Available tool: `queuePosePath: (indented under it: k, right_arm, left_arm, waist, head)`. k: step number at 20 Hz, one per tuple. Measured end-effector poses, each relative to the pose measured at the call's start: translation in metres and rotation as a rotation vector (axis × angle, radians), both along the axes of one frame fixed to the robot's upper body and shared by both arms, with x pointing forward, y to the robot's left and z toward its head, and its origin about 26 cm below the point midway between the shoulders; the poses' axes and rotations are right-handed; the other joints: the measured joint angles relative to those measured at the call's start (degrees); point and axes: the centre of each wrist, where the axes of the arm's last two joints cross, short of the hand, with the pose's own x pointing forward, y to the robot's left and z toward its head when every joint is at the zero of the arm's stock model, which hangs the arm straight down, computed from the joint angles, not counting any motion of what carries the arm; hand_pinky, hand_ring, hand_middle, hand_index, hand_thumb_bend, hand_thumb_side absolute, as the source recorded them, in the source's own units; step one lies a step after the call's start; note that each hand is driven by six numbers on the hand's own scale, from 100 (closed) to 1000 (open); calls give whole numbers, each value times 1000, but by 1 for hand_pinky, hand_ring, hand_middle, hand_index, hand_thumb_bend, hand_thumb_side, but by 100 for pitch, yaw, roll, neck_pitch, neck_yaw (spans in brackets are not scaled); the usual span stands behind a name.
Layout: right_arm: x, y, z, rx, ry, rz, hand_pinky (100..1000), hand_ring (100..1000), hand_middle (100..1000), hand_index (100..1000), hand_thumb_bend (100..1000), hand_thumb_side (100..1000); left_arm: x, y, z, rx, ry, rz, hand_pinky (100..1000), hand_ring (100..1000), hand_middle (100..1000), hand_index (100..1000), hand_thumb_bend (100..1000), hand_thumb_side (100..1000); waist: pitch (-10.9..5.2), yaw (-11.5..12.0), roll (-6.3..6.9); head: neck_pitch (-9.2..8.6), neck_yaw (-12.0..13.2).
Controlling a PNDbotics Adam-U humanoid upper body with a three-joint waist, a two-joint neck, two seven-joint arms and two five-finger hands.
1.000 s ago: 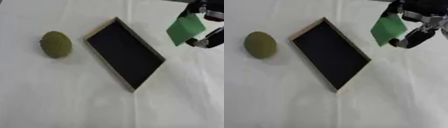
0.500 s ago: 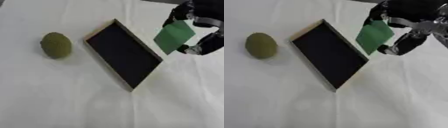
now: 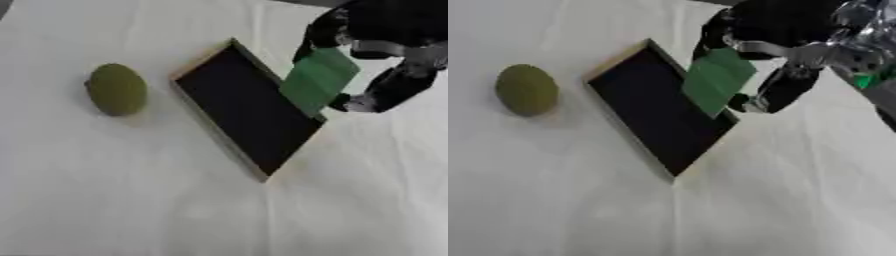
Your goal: Pick up objects on the table and place them in the box.
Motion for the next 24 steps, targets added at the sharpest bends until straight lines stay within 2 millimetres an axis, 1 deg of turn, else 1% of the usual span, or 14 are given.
queuePosePath:
  k: [3, 10, 11, 12, 13, 15, 16, 17, 18, 19, 21, 24]
  right_arm:
    - [1, 8, -1, -7, 19, 8, 789, 721, 590, 663, 221, 100]
    - [5, 22, -5, -30, 50, 26, 789, 729, 606, 682, 227, 100]
    - [7, 23, -6, -33, 55, 29, 790, 734, 613, 692, 235, 105]
    - [8, 25, -7, -35, 61, 31, 791, 741, 624, 704, 290, 118]
    - [9, 26, -8, -39, 68, 32, 792, 751, 643, 724, 260, 165]
    - [12, 27, -10, -46, 82, 34, 806, 797, 713, 775, 290, 259]
    - [14, 27, -12, -47, 88, 33, 808, 802, 721, 780, 292, 269]
    - [15, 28, -13, -50, 94, 34, 824, 839, 770, 826, 314, 342]
    - [16, 28, -13, -52, 97, 34, 826, 843, 776, 830, 317, 349]
    - [16, 28, -13, -55, 98, 32, 837, 866, 806, 847, 335, 385]
    - [17, 28, -14, -60, 98, 34, 853, 891, 833, 871, 358, 448]
    - [18, 28, -15, -66, 99, 37, 864, 907, 846, 888, 384, 488]
  left_arm:
    - [0, -1, 0, 0, -1, -7, 844, 830, 781, 861, 170, 825]
    - [1, -2, 1, 1, 2, -12, 844, 831, 781, 861, 169, 825]
    - [1, -2, 1, 2, 2, -13, 844, 831, 781, 861, 170, 825]
    - [1, -2, 1, 2, 2, -14, 844, 831, 781, 861, 170, 825]
    - [1, -2, 1, 2, 2, -14, 844, 831, 781, 861, 169, 825]
    - [1, -2, 1, 2, 1, -15, 845, 832, 781, 861, 169, 825]
    - [1, -2, 1, 2, 1, -16, 845, 832, 781, 861, 169, 825]
    - [1, -2, 1, 2, 1, -16, 845, 832, 781, 860, 169, 825]
    - [1, -2, 1, 2, 1, -16, 845, 832, 781, 860, 169, 825]
    - [1, -2, 1, 2, 1, -17, 845, 832, 782, 861, 169, 825]
    - [1, -2, 1, 2, 0, -17, 845, 833, 782, 861, 168, 824]
    - [1, -2, 1, 2, 1, -17, 845, 833, 782, 861, 168, 824]
  waist:
    - [0, 15, -24]
    - [0, 51, -26]
    - [1, 54, -27]
    - [1, 56, -27]
    - [1, 59, -28]
    - [1, 68, -30]
    - [2, 68, -31]
    - [2, 68, -31]
    - [3, 68, -32]
    - [3, 68, -32]
    - [3, 65, -33]
    - [4, 52, -32]
  head:
    - [1, -13]
    - [1, -51]
    - [1, -53]
    - [1, -55]
    - [1, -57]
    - [1, -64]
    - [1, -68]
    - [1, -70]
    - [1, -71]
    - [1, -72]
    - [1, -72]
    - [1, -74]
